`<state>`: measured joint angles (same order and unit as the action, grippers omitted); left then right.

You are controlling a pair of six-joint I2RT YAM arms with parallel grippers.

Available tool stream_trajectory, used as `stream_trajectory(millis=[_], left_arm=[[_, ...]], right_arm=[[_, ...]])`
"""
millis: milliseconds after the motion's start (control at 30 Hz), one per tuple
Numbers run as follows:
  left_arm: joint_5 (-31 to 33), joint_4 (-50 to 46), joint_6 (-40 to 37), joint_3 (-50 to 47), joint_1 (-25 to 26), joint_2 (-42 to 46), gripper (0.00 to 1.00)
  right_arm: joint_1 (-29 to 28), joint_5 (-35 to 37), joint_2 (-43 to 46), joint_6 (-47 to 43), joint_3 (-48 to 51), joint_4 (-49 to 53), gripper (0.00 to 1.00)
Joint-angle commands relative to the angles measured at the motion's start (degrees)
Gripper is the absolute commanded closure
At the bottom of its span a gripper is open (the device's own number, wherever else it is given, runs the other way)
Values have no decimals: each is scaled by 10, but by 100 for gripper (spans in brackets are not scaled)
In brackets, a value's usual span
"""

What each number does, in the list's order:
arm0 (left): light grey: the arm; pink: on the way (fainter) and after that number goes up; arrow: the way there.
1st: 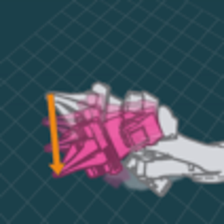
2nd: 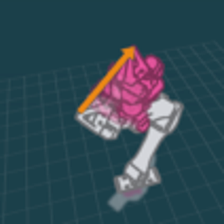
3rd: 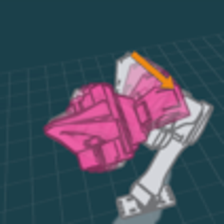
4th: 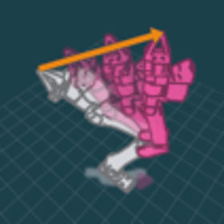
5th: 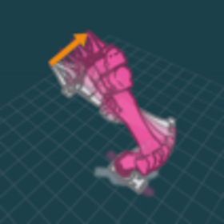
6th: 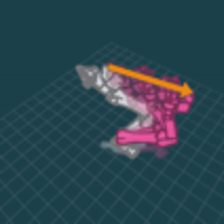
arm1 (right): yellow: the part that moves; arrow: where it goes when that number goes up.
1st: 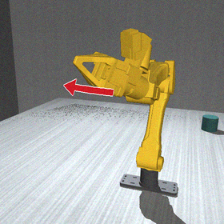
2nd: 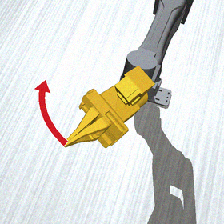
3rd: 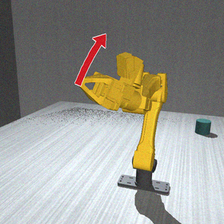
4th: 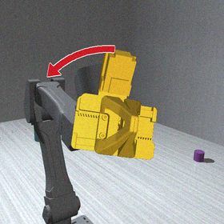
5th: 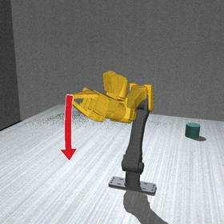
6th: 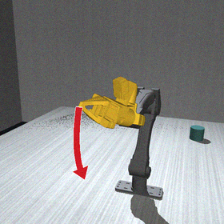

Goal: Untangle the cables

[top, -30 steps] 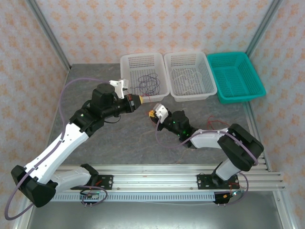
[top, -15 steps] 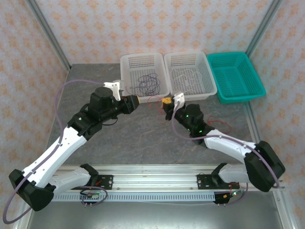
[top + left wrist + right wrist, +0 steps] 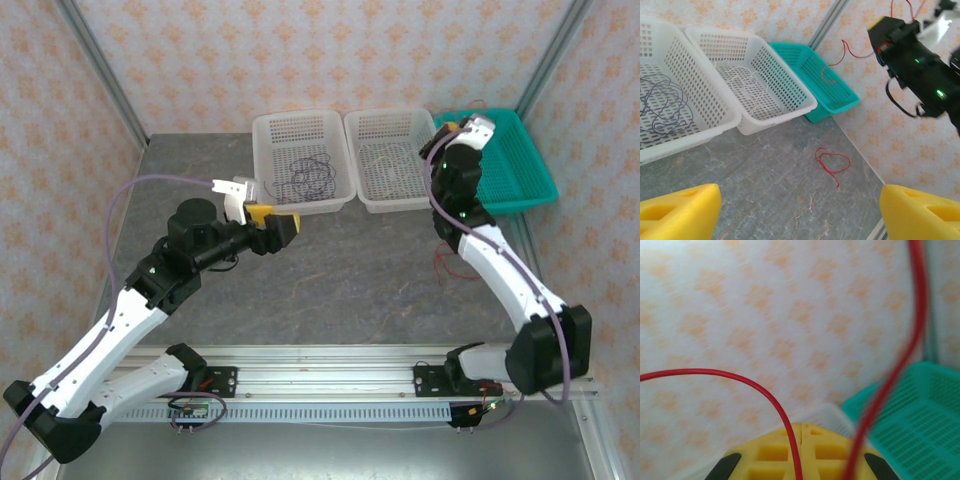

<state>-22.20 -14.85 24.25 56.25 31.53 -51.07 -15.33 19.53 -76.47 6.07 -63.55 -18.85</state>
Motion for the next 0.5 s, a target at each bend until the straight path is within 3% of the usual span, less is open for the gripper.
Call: stream_trajectory(millis=[0, 200, 367, 467], left_arm=[[-8, 16, -18, -14, 4, 19, 16], [-1, 8, -14, -33, 4, 45, 15], [-6, 12, -17, -36, 5, 43, 15], [-8, 19, -12, -35, 5, 38, 15]], right_arm=[[33, 104, -61, -66, -48, 5, 100], [109, 167, -141, -112, -63, -41, 100], [154, 112, -219, -120, -80, -44, 100], [167, 88, -272, -109, -123, 21, 100]])
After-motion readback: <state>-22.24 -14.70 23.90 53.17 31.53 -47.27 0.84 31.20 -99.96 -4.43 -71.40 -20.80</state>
